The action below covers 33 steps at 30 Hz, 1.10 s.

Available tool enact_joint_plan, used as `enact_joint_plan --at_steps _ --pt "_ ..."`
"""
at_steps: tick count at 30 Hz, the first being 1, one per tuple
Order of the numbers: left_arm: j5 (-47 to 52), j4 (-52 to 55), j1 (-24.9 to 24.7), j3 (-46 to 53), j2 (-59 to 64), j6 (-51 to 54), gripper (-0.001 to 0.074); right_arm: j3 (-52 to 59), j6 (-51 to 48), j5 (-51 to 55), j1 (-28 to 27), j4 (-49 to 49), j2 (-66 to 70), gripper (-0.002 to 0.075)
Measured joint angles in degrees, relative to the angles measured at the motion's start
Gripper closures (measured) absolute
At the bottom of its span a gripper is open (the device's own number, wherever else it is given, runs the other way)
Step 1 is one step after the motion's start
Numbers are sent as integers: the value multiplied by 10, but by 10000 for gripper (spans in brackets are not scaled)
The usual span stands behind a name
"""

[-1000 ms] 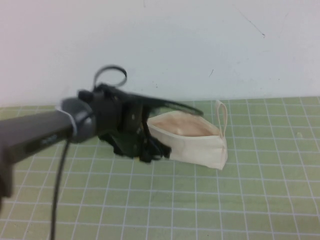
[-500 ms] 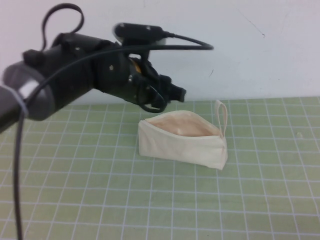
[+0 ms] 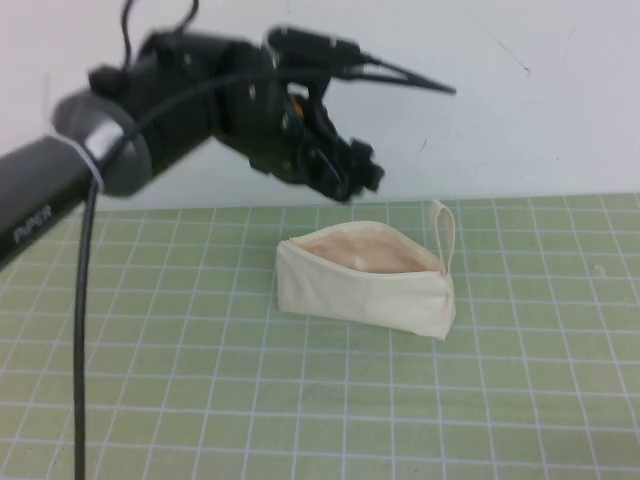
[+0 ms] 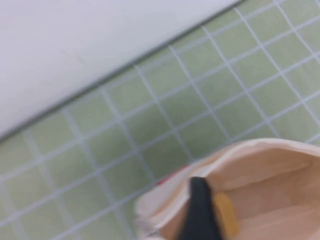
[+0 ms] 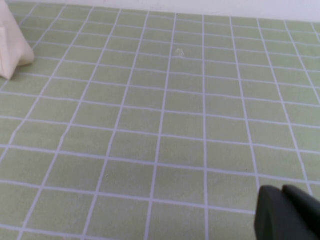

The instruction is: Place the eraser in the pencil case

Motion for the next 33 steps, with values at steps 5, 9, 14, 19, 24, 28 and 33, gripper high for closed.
enact_joint_plan --at_steps 5,9,14,19,24,28,33 --pt "88 76 0 -87 -38 -8 587 0 0 0 0 0 0 727" --pt "96 100 0 -108 -120 -19 707 0 0 0 0 0 0 727" --pt "26 113 0 -81 -258 -30 731 0 0 0 0 0 0 727" --pt "-90 175 0 72 -413 -35 734 0 0 0 0 0 0 727" --pt "-140 215 0 286 -554 -55 735 0 0 0 0 0 0 727" --pt "-147 215 0 417 -645 -75 735 0 0 0 0 0 0 727" --pt "-147 201 0 556 -749 -110 736 0 0 0 0 0 0 727"
